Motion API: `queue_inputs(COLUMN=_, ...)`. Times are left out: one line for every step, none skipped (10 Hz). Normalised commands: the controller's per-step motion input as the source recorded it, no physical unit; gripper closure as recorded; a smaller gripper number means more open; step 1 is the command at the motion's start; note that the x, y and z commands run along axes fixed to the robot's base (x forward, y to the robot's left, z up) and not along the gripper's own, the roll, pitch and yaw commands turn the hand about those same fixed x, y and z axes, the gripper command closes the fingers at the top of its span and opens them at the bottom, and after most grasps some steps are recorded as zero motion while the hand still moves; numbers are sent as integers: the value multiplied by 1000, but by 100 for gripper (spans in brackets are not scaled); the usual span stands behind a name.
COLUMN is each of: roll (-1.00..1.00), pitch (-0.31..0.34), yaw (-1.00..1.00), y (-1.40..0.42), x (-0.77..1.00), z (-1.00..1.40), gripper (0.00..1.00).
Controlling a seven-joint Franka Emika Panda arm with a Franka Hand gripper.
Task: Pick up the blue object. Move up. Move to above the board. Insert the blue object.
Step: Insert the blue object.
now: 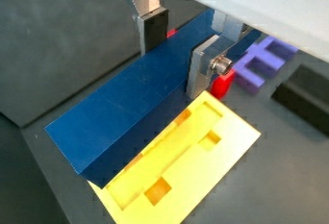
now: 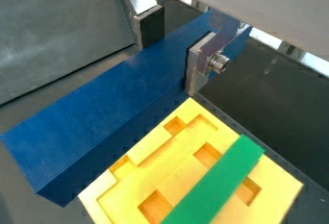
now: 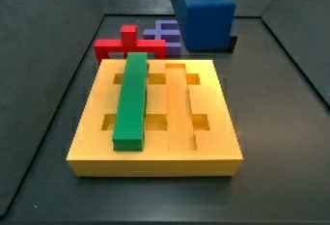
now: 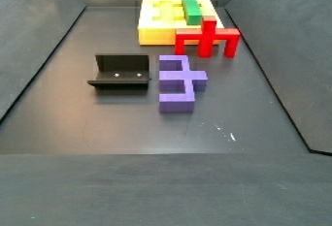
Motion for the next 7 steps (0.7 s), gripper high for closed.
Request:
queue_inputs(roll=0, pitch=-127, yaw=0, y=-83, x=77, z=-1000, gripper=100)
queue_inputs(roll=4, pitch=-130, yaw=17, y=-51, x=134, z=-989, gripper=100)
queue_inputs(roll=60, pitch=-127, yaw=0, y=-123, x=203, z=-966, gripper=100)
queue_inputs(roll=53, pitch=-133, yaw=23, y=-174, x=191, z=-966, gripper=100)
queue_inputs(roll=67, pitch=-139, yaw=3, y=-226, x=191, z=-951, gripper=100)
queue_inputs(roll=137, pitch=-126, yaw=9, y=-223, x=231, z=-866, gripper=100)
queue_inputs(roll=269, pitch=-126, yaw=114, y=-117, x=86, z=-620, gripper=100)
